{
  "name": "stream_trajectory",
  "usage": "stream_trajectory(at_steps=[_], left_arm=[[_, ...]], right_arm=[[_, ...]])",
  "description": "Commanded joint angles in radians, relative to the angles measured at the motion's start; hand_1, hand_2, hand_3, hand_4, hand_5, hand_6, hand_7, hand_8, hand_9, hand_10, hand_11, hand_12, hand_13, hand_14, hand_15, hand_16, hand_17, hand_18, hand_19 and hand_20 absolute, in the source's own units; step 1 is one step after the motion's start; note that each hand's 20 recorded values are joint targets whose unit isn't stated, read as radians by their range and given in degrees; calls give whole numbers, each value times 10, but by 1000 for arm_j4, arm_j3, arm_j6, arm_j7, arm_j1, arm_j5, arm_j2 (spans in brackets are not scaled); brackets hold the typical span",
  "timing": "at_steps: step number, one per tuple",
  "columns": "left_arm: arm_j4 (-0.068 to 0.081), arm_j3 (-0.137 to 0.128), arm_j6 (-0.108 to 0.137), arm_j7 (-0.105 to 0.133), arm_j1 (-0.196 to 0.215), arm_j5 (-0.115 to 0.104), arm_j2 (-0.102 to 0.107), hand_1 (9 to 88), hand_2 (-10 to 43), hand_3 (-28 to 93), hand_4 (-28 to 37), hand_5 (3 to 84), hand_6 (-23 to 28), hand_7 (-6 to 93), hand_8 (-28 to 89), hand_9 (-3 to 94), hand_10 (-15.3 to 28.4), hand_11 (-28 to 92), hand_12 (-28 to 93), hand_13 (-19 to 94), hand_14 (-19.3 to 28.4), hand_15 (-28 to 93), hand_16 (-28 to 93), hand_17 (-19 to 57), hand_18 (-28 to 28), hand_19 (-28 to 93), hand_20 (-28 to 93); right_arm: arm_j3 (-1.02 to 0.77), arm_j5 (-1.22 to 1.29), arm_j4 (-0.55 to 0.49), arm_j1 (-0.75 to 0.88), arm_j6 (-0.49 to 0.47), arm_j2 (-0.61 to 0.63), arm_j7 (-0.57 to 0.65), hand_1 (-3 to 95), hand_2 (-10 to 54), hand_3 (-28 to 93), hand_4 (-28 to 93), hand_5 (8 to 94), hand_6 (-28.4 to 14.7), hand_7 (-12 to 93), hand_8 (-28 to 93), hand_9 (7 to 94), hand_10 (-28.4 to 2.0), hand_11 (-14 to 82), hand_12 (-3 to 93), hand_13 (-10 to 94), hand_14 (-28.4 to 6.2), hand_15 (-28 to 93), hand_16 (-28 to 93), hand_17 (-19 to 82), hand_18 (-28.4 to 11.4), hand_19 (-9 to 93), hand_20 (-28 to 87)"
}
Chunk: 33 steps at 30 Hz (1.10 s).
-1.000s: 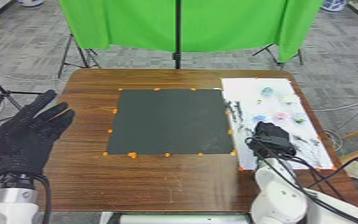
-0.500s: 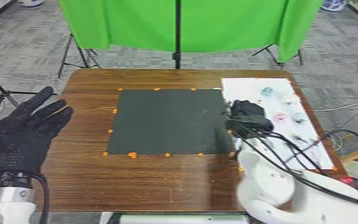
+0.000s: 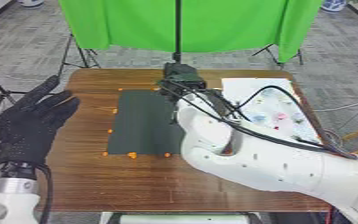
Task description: Arrange flowers
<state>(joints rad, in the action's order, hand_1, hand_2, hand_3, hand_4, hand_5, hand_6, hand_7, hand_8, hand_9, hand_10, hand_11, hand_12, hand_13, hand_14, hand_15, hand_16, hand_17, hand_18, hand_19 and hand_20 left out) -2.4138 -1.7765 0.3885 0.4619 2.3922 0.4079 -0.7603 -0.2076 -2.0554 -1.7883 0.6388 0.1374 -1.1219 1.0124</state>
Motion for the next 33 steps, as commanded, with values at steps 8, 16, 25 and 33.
stream_trajectory(at_steps=[8, 16, 25, 33], left_arm=[[36, 83, -61, -37, -260, 20, 99, 229, 67, 805, -234, 366, 92, 186, -113, 358, 208, 306, 116, 266, 282, 546, -97, -75, 252, 606, 137], [31, 106, -55, 76, -247, -6, 153, 230, 68, 804, -235, 366, 92, 187, -114, 358, 209, 306, 116, 267, 283, 547, -99, -74, 253, 607, 141], [36, 136, -67, 67, -292, 0, 169, 231, 68, 804, -235, 365, 92, 187, -114, 358, 211, 307, 115, 266, 283, 549, -100, -74, 253, 607, 142], [36, 142, -62, 120, -287, -12, 194, 231, 69, 805, -234, 365, 92, 189, -114, 357, 210, 307, 115, 265, 283, 549, -101, -74, 251, 606, 142]], right_arm=[[165, 295, 137, -144, 38, -203, 60, 554, -95, 735, -259, 856, -53, 267, 174, 903, -107, 467, 250, 891, -52, 706, 210, 552, -217, 932, 413], [264, 420, 169, -208, 35, -230, 50, 544, -95, 731, -262, 836, -47, 295, 155, 886, -110, 489, 240, 875, -55, 717, 214, 535, -213, 932, 413], [289, 516, 224, -244, 98, -270, 104, 521, -95, 717, -270, 830, -39, 319, 114, 883, -110, 508, 236, 873, -57, 723, 207, 531, -215, 932, 415], [308, 561, 233, -257, 73, -282, 99, 454, -95, 705, -275, 817, -36, 274, 72, 873, -120, 499, 234, 858, -66, 725, 207, 518, -219, 932, 414]])
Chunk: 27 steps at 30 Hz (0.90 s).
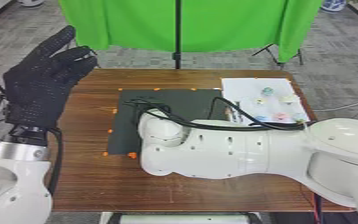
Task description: Arrange flowers
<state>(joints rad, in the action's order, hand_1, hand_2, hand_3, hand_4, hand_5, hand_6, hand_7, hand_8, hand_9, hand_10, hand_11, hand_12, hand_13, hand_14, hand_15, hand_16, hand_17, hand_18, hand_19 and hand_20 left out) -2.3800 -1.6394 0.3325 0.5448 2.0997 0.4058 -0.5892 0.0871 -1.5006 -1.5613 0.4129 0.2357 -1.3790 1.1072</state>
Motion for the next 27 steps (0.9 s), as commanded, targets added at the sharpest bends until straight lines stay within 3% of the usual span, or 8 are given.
stream_trajectory(at_steps=[1, 2, 9, 13, 16, 21, 25, 27], left_arm=[[3, 6, -5, 43, 6, -12, 26, 231, 69, 805, -234, 365, 92, 189, -114, 357, 210, 307, 115, 265, 283, 549, -101, -74, 251, 605, 142], [0, 7, 2, 60, 11, -16, 32, 230, 69, 805, -234, 365, 92, 189, -114, 357, 210, 307, 115, 265, 283, 550, -101, -74, 251, 605, 142], [2, 3, 0, 75, 28, -22, 32, 231, 69, 804, -235, 365, 92, 189, -115, 356, 210, 307, 115, 265, 283, 551, -101, -74, 251, 605, 143], [-2, -4, 8, 70, 40, -24, 24, 231, 69, 804, -234, 365, 92, 190, -115, 356, 210, 307, 115, 265, 283, 551, -102, -74, 251, 605, 143], [-3, -23, -2, 47, 58, -16, 11, 231, 68, 805, -234, 365, 93, 189, -115, 356, 210, 307, 115, 265, 283, 551, -102, -74, 251, 605, 143], [-19, -68, 8, 28, 109, -9, -14, 232, 69, 804, -234, 366, 93, 189, -115, 357, 210, 309, 116, 265, 283, 552, -102, -75, 251, 604, 143], [-23, -84, 16, 41, 132, -12, -21, 232, 69, 804, -234, 365, 93, 189, -114, 357, 211, 309, 115, 265, 284, 552, -103, -75, 251, 602, 143], [-20, -81, 11, 36, 126, -9, -23, 232, 69, 804, -234, 365, 93, 189, -115, 357, 211, 310, 115, 265, 284, 551, -103, -75, 251, 601, 142]], right_arm=[[20, 12, 8, -37, -19, -28, 6, 445, -95, 706, -276, 816, -36, 270, 68, 871, -120, 498, 234, 856, -67, 725, 206, 515, -220, 932, 412], [27, 17, 9, -46, -29, -30, 4, 439, -95, 706, -277, 814, -35, 266, 62, 869, -121, 498, 234, 854, -67, 725, 205, 512, -221, 932, 411], [24, 21, 6, -40, -44, -22, -4, 432, -95, 707, -281, 803, -36, 261, 48, 861, -123, 499, 233, 847, -68, 726, 203, 502, -220, 932, 405], [19, -4, -9, -33, -57, -11, -13, 427, -95, 711, -281, 792, -38, 254, 38, 850, -125, 500, 233, 833, -73, 732, 204, 492, -222, 932, 400], [21, -10, -26, -33, -40, 0, -25, 421, -95, 716, -278, 776, -41, 244, 21, 834, -129, 496, 230, 819, -77, 736, 202, 479, -222, 932, 391], [-9, -11, -64, -10, -55, 31, -114, 404, -88, 726, -270, 761, -40, 231, -15, 821, -133, 486, 222, 799, -84, 740, 195, 465, -221, 932, 374], [-70, 72, -89, 24, -130, 54, -226, 360, -32, 748, -256, 726, -25, 204, -109, 802, -137, 489, 222, 778, -88, 751, 196, 439, -223, 932, 361], [-117, 93, -90, 53, -245, 58, -255, 346, -16, 754, -251, 704, -17, 178, -128, 797, -139, 491, 223, 769, -91, 757, 198, 428, -225, 932, 362]])
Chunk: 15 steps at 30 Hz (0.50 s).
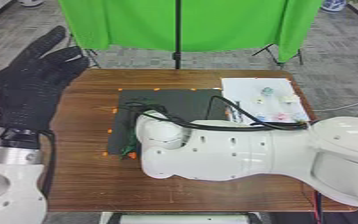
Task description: Arrange flowers
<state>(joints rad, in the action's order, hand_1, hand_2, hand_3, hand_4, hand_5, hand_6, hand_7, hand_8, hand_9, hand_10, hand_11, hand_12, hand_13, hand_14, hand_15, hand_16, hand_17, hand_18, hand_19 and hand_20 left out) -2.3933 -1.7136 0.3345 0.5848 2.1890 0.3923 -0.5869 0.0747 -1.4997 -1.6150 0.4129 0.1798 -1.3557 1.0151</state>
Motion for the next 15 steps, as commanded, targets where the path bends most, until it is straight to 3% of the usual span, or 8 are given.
stream_trajectory(at_steps=[1, 4, 8, 13, 14, 15], left_arm=[[-7, -4, 12, 2, 34, 2, -22, 232, 69, 804, -234, 366, 93, 189, -115, 357, 211, 311, 115, 265, 284, 551, -103, -76, 251, 601, 142], [-4, 4, 7, 4, 25, 3, -20, 231, 70, 804, -234, 366, 93, 190, -115, 358, 211, 310, 115, 265, 284, 551, -103, -76, 250, 599, 141], [3, 21, 3, 2, -2, 2, -19, 231, 70, 804, -234, 366, 94, 188, -114, 358, 210, 311, 115, 264, 284, 551, -103, -77, 249, 598, 140], [6, 19, 8, 4, -7, 0, -22, 232, 71, 803, -235, 366, 94, 188, -114, 358, 210, 312, 114, 265, 283, 554, -103, -77, 248, 596, 139], [6, 8, 2, 24, 20, -6, -14, 232, 71, 803, -235, 367, 94, 189, -114, 358, 210, 312, 114, 265, 283, 554, -103, -77, 248, 596, 139], [6, 7, 1, 27, 24, -7, -13, 231, 71, 804, -235, 367, 94, 188, -115, 358, 210, 312, 114, 265, 283, 554, -103, -77, 248, 596, 139]], right_arm=[[-114, 110, -36, 53, -227, 36, -185, 338, 3, 756, -249, 684, -10, 163, -130, 797, -139, 492, 223, 767, -93, 759, 198, 424, -225, 932, 364], [-159, 103, -35, 81, -363, 31, -207, 292, 56, 763, -242, 617, 2, 136, -126, 793, -145, 521, 232, 763, -103, 785, 204, 421, -234, 932, 390], [-185, 78, -27, 90, -481, 24, -207, 264, 80, 775, -230, 531, 10, 131, -129, 788, -146, 550, 237, 766, -106, 808, 210, 424, -241, 932, 424], [-197, 37, -21, 97, -578, 18, -197, 254, 90, 778, -227, 499, 16, 130, -131, 792, -148, 574, 240, 773, -105, 828, 213, 432, -244, 932, 461], [-172, 38, -27, 83, -568, 19, -202, 254, 91, 778, -227, 498, 16, 130, -132, 794, -148, 577, 240, 773, -105, 830, 214, 433, -244, 932, 465], [-166, 28, -31, 82, -566, 21, -211, 253, 92, 778, -226, 496, 18, 130, -132, 794, -148, 578, 241, 773, -105, 831, 214, 433, -245, 932, 468]])
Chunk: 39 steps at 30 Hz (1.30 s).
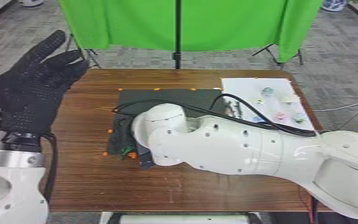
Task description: Arrange flowers
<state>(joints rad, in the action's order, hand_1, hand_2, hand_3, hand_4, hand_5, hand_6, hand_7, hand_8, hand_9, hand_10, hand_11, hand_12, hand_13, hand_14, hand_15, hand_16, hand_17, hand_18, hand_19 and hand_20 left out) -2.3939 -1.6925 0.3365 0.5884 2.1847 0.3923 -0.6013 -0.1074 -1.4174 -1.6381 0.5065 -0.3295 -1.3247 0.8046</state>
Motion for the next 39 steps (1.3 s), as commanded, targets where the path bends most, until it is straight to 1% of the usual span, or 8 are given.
stream_trajectory(at_steps=[1, 12, 20, 29, 32, 34, 37, 39], left_arm=[[8, -14, -2, 20, 27, -8, 0, 232, 71, 803, -235, 367, 94, 189, -115, 358, 210, 312, 114, 265, 283, 553, -103, -77, 248, 596, 139], [11, -9, -3, 29, 25, -14, 4, 233, 72, 803, -235, 368, 95, 190, -115, 359, 211, 313, 113, 266, 283, 555, -104, -78, 248, 595, 137], [15, -8, -9, -8, 15, -6, -11, 232, 72, 804, -234, 368, 96, 189, -115, 360, 211, 314, 113, 266, 284, 555, -105, -78, 248, 595, 136], [14, -7, 2, -75, -12, 11, -46, 232, 72, 804, -235, 368, 96, 188, -114, 360, 212, 313, 113, 267, 284, 556, -105, -78, 248, 596, 135], [8, -19, 9, -98, 4, 16, -65, 232, 72, 804, -235, 369, 96, 188, -114, 360, 211, 314, 113, 267, 284, 556, -105, -79, 248, 596, 135], [-10, -59, 14, -120, 58, 23, -87, 232, 72, 804, -237, 369, 96, 188, -114, 360, 211, 314, 113, 266, 284, 556, -105, -79, 248, 596, 135], [-23, -89, 24, -115, 115, 22, -102, 232, 72, 804, -236, 369, 96, 188, -114, 360, 211, 313, 113, 266, 284, 556, -105, -79, 248, 596, 135], [-33, -112, 30, -96, 160, 14, -102, 232, 72, 804, -235, 370, 97, 188, -115, 360, 211, 313, 113, 267, 284, 556, -105, -79, 248, 596, 135]], right_arm=[[15, -64, -9, -9, -60, -10, -8, 254, 92, 778, -227, 494, 20, 130, -132, 794, -148, 579, 241, 773, -105, 831, 215, 433, -245, 932, 470], [32, -105, -13, -16, -157, -8, -62, 253, 98, 776, -231, 484, 32, 137, -138, 786, -148, 580, 242, 767, -105, 833, 218, 428, -242, 932, 475], [55, -108, -13, -48, -131, 12, -54, 252, 104, 773, -233, 508, 37, 145, -143, 789, -147, 579, 237, 769, -104, 833, 215, 428, -242, 932, 473], [5, -143, -15, -16, -146, 23, -79, 252, 104, 773, -233, 539, 34, 141, -143, 793, -144, 579, 237, 770, -105, 834, 215, 426, -243, 932, 476], [-33, -158, -36, 18, -145, 31, -102, 255, 100, 776, -233, 544, 36, 143, -142, 796, -145, 578, 236, 770, -105, 834, 215, 426, -244, 932, 477], [-82, -146, -59, 67, -136, 38, -123, 256, 97, 778, -234, 553, 36, 146, -143, 797, -144, 578, 237, 772, -105, 833, 215, 426, -244, 932, 478], [-101, -155, -113, 78, -87, 76, -144, 264, 86, 783, -236, 557, 35, 146, -145, 792, -143, 551, 230, 764, -105, 821, 214, 418, -241, 932, 445], [-99, -138, -151, 62, -30, 114, -150, 279, 63, 792, -237, 552, 35, 145, -143, 789, -143, 492, 216, 746, -106, 794, 207, 401, -238, 932, 376]])
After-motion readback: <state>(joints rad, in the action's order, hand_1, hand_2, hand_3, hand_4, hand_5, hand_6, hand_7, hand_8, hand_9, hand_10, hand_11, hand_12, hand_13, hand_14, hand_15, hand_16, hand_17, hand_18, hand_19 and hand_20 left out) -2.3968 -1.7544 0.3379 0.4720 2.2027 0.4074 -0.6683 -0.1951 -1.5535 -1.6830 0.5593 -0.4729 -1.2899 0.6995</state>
